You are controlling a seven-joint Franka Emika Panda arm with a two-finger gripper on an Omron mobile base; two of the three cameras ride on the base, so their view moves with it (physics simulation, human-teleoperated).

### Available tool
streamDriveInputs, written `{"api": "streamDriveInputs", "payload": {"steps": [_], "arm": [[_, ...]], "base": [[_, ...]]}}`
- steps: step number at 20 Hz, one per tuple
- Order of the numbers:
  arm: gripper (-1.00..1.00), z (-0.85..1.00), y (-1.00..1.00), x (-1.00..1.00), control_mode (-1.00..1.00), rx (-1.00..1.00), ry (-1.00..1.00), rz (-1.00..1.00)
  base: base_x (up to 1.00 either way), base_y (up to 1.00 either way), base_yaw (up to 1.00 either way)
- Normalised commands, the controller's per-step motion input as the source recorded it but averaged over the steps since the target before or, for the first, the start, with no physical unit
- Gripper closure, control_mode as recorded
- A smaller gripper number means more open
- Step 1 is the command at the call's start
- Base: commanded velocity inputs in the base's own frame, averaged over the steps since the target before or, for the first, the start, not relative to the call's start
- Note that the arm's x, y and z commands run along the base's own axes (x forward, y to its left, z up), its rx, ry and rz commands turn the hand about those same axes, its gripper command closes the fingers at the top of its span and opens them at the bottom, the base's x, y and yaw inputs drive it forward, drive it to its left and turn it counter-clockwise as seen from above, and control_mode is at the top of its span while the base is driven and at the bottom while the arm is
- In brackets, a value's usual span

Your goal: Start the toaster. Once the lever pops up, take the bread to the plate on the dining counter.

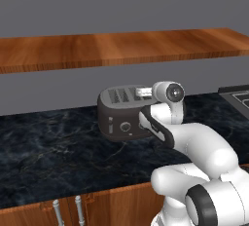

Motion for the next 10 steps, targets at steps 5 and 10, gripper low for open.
{"api": "streamDriveInputs", "payload": {"steps": [5, 10], "arm": [[-1.0, 0.0, 0.0, 0.0, -1.0, 0.0, 0.0, 0.0], [-1.0, 0.0, 0.0, 0.0, -1.0, 0.0, 0.0, 0.0]], "base": [[0.0, 0.0, 0.0], [0.0, 0.0, 0.0]]}}
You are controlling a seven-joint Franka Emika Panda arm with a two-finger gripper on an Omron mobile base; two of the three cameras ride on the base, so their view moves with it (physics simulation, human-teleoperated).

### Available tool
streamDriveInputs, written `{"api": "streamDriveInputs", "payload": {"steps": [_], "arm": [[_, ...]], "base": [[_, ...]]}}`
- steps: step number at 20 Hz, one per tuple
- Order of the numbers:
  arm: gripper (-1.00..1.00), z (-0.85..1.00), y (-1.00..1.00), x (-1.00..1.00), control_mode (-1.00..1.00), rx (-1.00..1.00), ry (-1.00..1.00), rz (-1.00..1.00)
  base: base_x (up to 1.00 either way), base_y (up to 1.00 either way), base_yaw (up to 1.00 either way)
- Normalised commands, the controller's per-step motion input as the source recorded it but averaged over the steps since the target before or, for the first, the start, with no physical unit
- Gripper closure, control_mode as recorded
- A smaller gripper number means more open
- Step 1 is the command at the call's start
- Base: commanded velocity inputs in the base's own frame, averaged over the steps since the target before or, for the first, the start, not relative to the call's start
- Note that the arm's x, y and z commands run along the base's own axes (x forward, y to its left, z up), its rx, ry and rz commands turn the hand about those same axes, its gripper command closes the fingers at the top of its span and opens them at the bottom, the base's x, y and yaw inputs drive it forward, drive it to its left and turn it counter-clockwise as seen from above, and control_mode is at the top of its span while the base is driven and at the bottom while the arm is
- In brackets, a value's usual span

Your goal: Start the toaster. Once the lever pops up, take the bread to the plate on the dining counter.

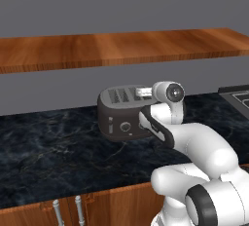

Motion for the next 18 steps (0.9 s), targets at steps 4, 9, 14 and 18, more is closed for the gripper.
{"api": "streamDriveInputs", "payload": {"steps": [4, 9, 14, 18], "arm": [[-1.0, 0.0, 0.0, 0.0, -1.0, 0.0, 0.0, 0.0], [-1.0, 0.0, 0.0, 0.0, -1.0, 0.0, 0.0, 0.0], [-1.0, 0.0, 0.0, 0.0, -1.0, 0.0, 0.0, 0.0], [-1.0, 0.0, 0.0, 0.0, -1.0, 0.0, 0.0, 0.0]], "base": [[0.0, 0.0, 0.0], [0.0, 0.0, 0.0], [0.0, 0.0, 0.0], [0.0, 0.0, 0.0]]}}
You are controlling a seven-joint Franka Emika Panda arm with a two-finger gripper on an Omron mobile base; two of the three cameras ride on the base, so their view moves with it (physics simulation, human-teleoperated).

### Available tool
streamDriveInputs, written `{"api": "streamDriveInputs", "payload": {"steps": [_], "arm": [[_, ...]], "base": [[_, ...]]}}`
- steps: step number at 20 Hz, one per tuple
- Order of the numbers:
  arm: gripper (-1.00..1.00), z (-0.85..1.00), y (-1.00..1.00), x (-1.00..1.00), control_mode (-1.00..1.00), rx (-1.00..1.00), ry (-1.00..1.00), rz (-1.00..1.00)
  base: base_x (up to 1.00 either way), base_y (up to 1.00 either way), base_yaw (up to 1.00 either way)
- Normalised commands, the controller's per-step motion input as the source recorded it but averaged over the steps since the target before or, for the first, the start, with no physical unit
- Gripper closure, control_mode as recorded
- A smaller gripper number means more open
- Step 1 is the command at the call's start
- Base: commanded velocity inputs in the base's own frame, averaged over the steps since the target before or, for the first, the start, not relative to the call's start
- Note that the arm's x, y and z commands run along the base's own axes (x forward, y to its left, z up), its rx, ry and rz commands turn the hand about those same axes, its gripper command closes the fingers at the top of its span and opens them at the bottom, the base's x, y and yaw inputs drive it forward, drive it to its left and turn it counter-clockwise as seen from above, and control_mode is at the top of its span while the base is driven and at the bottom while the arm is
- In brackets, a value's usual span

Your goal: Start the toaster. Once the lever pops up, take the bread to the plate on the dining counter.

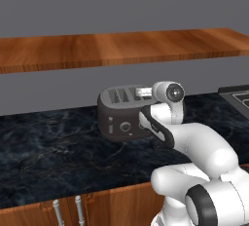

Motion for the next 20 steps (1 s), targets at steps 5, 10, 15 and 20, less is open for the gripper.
{"api": "streamDriveInputs", "payload": {"steps": [5, 10, 15, 20], "arm": [[-1.0, 0.0, 0.0, 0.0, -1.0, 0.0, 0.0, 0.0], [-1.0, 0.0, 0.0, 0.0, -1.0, 0.0, 0.0, 0.0], [-1.0, 0.0, 0.0, 0.0, -1.0, 0.0, 0.0, 0.0], [-1.0, 0.0, 0.0, 0.0, -1.0, 0.0, 0.0, 0.0]], "base": [[0.0, 0.0, 0.0], [0.0, 0.0, 0.0], [0.0, 0.0, 0.0], [0.0, 0.0, 0.0]]}}
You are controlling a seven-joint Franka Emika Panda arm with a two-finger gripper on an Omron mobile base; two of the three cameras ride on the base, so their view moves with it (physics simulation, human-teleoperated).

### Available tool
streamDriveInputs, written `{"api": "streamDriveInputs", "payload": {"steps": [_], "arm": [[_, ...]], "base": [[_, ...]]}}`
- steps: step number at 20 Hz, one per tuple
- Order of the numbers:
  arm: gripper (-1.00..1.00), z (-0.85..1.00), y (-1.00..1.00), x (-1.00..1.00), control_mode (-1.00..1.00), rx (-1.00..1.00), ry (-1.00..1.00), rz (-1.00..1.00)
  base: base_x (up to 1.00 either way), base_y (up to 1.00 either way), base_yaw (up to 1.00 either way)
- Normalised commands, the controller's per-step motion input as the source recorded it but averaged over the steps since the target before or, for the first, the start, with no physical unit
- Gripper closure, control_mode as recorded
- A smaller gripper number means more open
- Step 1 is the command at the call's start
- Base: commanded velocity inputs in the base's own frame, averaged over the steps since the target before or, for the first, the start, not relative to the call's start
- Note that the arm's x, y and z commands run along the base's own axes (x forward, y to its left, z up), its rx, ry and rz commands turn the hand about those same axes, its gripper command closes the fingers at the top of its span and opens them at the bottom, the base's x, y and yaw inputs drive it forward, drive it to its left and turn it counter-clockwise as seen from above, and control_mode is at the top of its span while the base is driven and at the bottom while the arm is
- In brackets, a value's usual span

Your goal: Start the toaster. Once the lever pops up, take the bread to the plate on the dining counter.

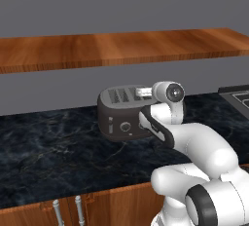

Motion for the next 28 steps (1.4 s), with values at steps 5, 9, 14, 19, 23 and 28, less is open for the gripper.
{"api": "streamDriveInputs", "payload": {"steps": [5, 9, 14, 19, 23, 28], "arm": [[-1.0, 0.0, 0.0, 0.0, -1.0, 0.0, 0.0, 0.0], [-1.0, 0.0, 0.0, 0.0, -1.0, 0.0, 0.0, 0.0], [-1.0, 0.0, 0.0, 0.0, -1.0, 0.0, 0.0, 0.0], [-1.0, 0.0, 0.0, 0.0, -1.0, 0.0, 0.0, 0.0], [-1.0, 0.0, 0.0, 0.0, -1.0, 0.0, 0.0, 0.0], [-1.0, 0.0, 0.0, 0.0, -1.0, 0.0, 0.0, 0.0]], "base": [[0.0, 0.0, 0.0], [0.0, 0.0, 0.0], [0.0, 0.0, 0.0], [0.0, 0.0, 0.0], [0.0, 0.0, 0.0], [0.0, 0.0, 0.0]]}}
